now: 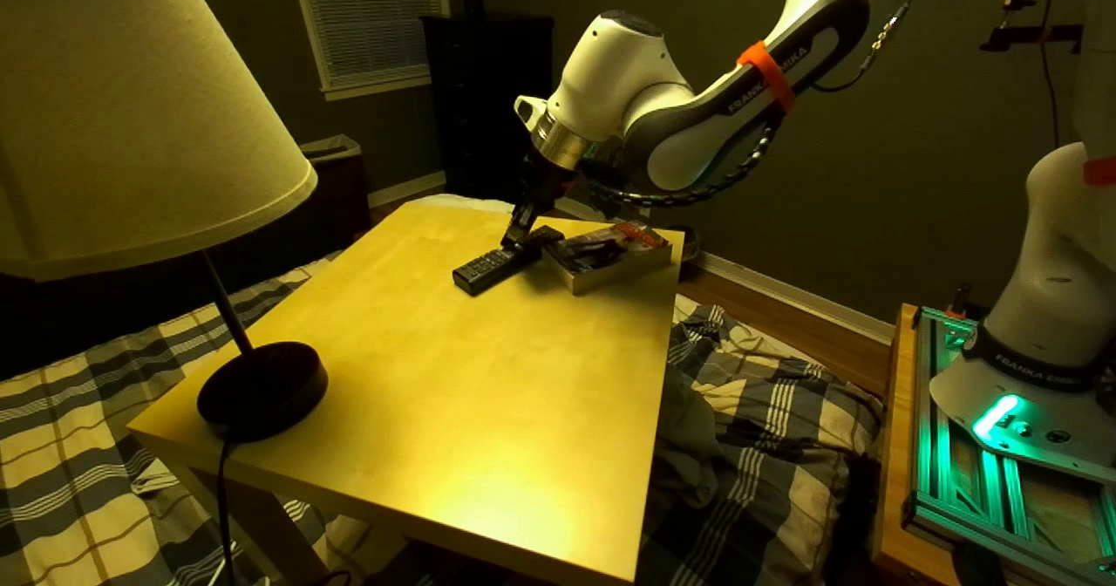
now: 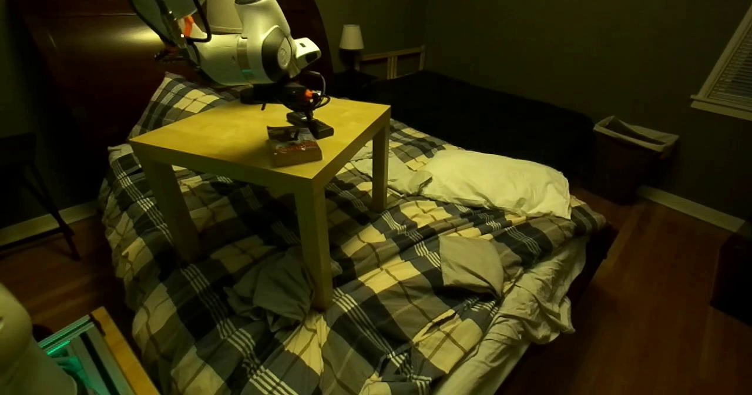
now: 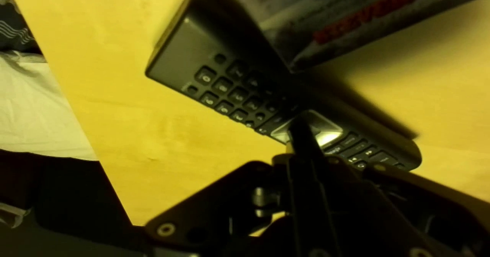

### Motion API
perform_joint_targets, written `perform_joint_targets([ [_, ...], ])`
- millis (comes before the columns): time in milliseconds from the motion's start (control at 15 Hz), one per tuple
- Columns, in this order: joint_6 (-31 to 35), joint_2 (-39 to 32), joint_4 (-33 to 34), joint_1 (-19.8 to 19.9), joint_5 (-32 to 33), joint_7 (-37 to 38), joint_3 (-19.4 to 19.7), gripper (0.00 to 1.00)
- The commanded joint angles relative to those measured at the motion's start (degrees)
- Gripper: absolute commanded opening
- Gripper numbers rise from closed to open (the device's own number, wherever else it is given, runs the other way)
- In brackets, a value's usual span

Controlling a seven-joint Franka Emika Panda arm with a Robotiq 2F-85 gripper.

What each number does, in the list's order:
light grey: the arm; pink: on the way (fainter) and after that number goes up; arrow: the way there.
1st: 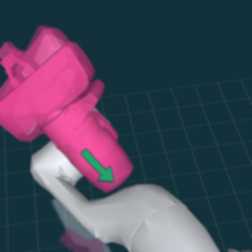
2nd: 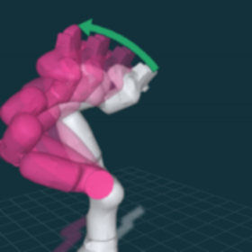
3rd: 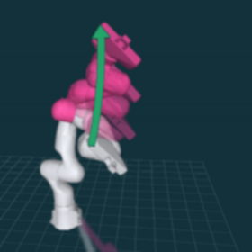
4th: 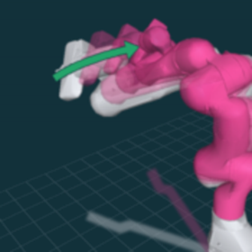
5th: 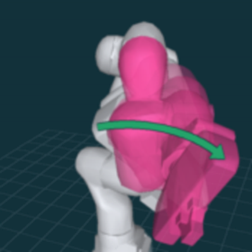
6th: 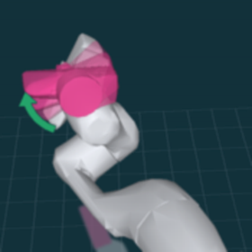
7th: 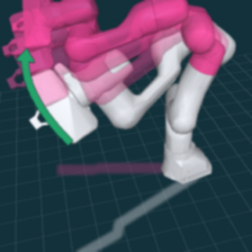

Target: Press a button on the remote

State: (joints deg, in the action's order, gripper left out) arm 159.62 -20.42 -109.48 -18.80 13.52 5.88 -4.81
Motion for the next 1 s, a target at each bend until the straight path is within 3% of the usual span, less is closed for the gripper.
perform_joint_targets([
  [0, -1.4, -0.6, -0.7, -4.6, 8.4, 5.6, 4.0, 0.0],
  [200, -1.9, -0.9, -0.7, -7.1, 14.8, 9.1, 6.1, 0.0],
  [400, -2.3, -1.0, -1.0, -8.9, 17.4, 11.4, 7.8, 0.0],
  [933, -2.4, -0.6, -1.9, -10.0, 16.9, 12.3, 8.9, 0.0],
])
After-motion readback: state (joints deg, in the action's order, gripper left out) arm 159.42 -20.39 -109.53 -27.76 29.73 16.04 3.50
